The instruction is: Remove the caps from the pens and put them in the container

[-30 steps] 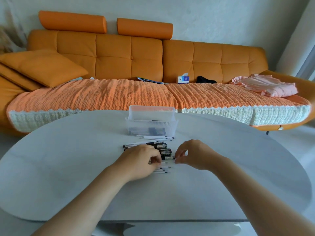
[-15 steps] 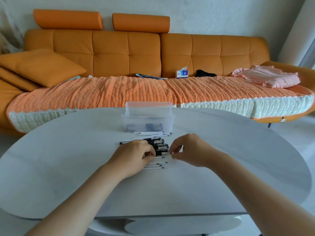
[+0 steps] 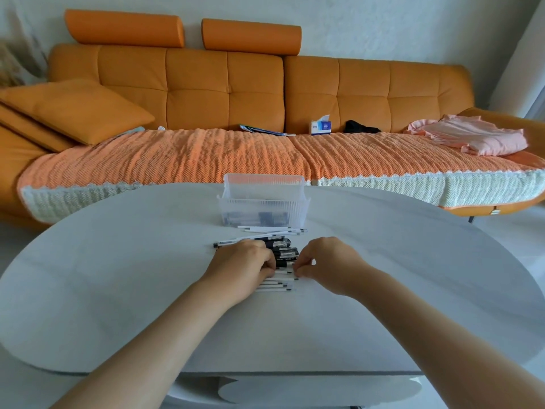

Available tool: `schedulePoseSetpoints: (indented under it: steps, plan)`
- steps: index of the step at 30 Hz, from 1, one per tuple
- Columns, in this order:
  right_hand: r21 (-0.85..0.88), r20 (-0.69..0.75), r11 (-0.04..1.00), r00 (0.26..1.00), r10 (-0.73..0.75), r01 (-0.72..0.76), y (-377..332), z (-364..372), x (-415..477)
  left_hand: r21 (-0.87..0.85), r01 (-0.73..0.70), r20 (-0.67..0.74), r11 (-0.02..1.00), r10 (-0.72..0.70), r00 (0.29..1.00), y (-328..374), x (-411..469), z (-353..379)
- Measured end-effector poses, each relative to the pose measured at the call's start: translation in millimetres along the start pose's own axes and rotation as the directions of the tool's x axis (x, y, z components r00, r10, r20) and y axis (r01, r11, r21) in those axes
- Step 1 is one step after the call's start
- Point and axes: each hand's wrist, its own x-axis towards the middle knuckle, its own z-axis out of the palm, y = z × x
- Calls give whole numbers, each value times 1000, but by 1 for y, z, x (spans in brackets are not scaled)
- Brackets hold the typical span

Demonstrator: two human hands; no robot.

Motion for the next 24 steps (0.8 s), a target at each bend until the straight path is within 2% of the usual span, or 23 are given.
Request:
schedulePoseSetpoints:
  steps: [8,11,14,16,21,24]
  plan:
    - [78,-9,996,999,34,-33,0,6,1,36,-56,-49,998,58,997,0,1,3]
    - [107,-67,994,998,14,-7,0,9,1,41,-70,-100,997,74,992,-4,0,4]
    - [216,-153,976,988,15,18,-3,7,1,28,-93,-152,995,96,984,-7,0,3]
    - [223,-202,973,979,-9,55,-5,6,1,-26,-82,-149,996,78,986,-6,-1,-1]
    - [250,-279,962,960,-35,108,-7,5,1,-286,-2,-86,958,-24,996,-3,0,-7]
    - [283,-267,952,963,-40,118,-6,3,1,-331,-28,-119,943,-13,993,-1,2,-10]
